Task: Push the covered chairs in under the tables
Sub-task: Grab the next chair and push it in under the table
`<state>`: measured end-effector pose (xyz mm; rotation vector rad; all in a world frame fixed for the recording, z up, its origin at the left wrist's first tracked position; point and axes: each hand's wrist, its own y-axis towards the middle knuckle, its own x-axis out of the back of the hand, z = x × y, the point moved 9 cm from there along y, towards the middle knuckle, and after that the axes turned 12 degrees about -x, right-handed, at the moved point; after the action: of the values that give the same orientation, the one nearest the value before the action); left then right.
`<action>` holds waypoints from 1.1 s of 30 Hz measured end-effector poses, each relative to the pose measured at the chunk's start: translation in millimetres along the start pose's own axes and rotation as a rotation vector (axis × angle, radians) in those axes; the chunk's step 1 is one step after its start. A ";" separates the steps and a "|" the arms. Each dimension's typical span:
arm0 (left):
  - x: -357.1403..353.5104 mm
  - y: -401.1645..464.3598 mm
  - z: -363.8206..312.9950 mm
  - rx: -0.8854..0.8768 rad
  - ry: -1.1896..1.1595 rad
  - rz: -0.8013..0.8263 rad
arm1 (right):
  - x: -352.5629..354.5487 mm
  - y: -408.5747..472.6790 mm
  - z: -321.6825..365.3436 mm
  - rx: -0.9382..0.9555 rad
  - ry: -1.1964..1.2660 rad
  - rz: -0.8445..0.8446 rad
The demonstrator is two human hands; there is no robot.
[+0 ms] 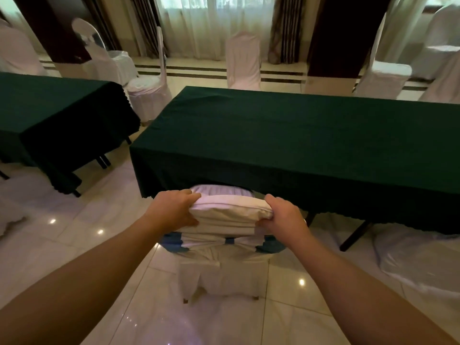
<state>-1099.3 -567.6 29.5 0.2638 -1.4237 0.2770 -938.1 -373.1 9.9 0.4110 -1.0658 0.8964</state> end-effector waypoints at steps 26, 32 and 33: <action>-29.3 211.1 164.2 -0.394 -0.005 0.011 | -19.1 211.6 32.7 -0.398 -0.012 -0.120; -44.1 229.8 179.7 -0.411 -0.046 -0.020 | -23.4 246.8 31.2 -0.415 -0.117 -0.102; -45.5 229.5 181.2 -0.411 -0.046 -0.027 | -24.3 249.0 31.3 -0.414 -0.123 -0.100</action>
<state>-1352.4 -415.5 10.9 -0.0481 -1.4856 -0.0471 -1158.9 -257.1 -26.8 0.1720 -1.2978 0.5478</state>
